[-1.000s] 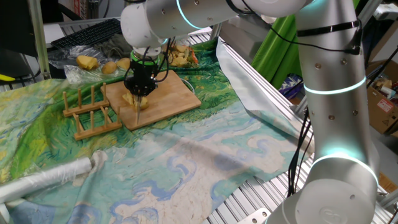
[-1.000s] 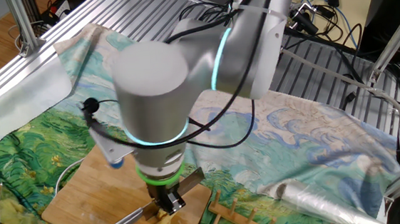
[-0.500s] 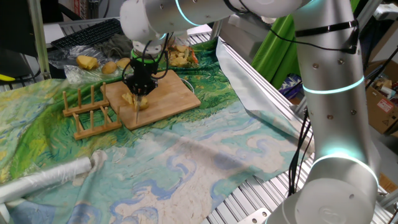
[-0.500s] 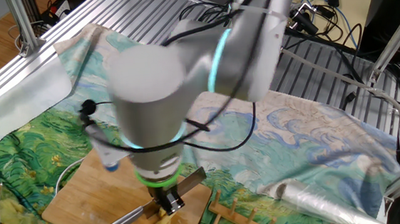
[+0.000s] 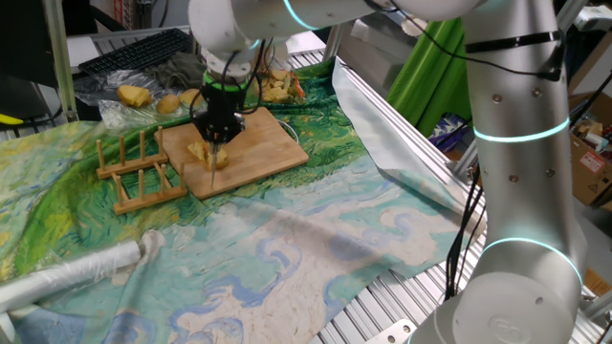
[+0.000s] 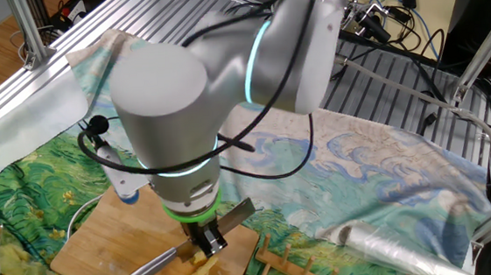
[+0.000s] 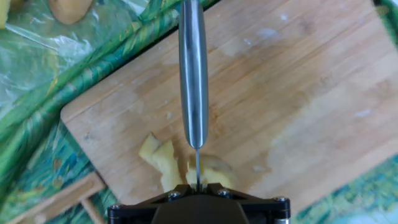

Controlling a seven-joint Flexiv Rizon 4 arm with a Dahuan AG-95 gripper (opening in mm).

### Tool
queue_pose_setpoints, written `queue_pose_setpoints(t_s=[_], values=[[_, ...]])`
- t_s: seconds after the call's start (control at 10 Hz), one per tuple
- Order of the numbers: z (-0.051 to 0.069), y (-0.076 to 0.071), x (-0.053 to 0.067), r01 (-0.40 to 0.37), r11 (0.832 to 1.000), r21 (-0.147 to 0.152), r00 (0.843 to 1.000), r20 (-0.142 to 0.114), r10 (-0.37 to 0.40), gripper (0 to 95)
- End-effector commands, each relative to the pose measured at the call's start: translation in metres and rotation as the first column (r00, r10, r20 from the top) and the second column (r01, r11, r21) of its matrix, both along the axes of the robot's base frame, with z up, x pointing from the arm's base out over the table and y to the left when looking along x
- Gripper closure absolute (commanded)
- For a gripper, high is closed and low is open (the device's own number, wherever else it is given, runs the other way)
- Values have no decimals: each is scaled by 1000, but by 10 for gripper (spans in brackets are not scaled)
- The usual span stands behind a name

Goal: Chop the potatoes

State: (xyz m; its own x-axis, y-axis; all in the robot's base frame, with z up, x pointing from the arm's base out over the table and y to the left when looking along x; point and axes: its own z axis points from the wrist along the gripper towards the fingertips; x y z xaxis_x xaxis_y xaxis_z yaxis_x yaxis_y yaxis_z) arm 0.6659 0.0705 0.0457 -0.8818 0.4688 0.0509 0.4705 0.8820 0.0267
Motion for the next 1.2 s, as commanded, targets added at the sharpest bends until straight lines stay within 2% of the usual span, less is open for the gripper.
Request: queue_pose_setpoints(t_s=[0.1, 0.4, 1.0, 1.1, 1.2], values=[[4, -2, -4, 7, 1000, -1, 1000, 16, -7, 950], [5, -1, -4, 15, 1000, 0, 1000, 19, -15, 950], [9, 5, -5, 56, 997, 54, 998, 29, -57, 950], [8, 5, -5, 73, 994, 84, 997, 33, -76, 950], [6, 8, -4, 83, 992, 93, 995, 41, -87, 950]])
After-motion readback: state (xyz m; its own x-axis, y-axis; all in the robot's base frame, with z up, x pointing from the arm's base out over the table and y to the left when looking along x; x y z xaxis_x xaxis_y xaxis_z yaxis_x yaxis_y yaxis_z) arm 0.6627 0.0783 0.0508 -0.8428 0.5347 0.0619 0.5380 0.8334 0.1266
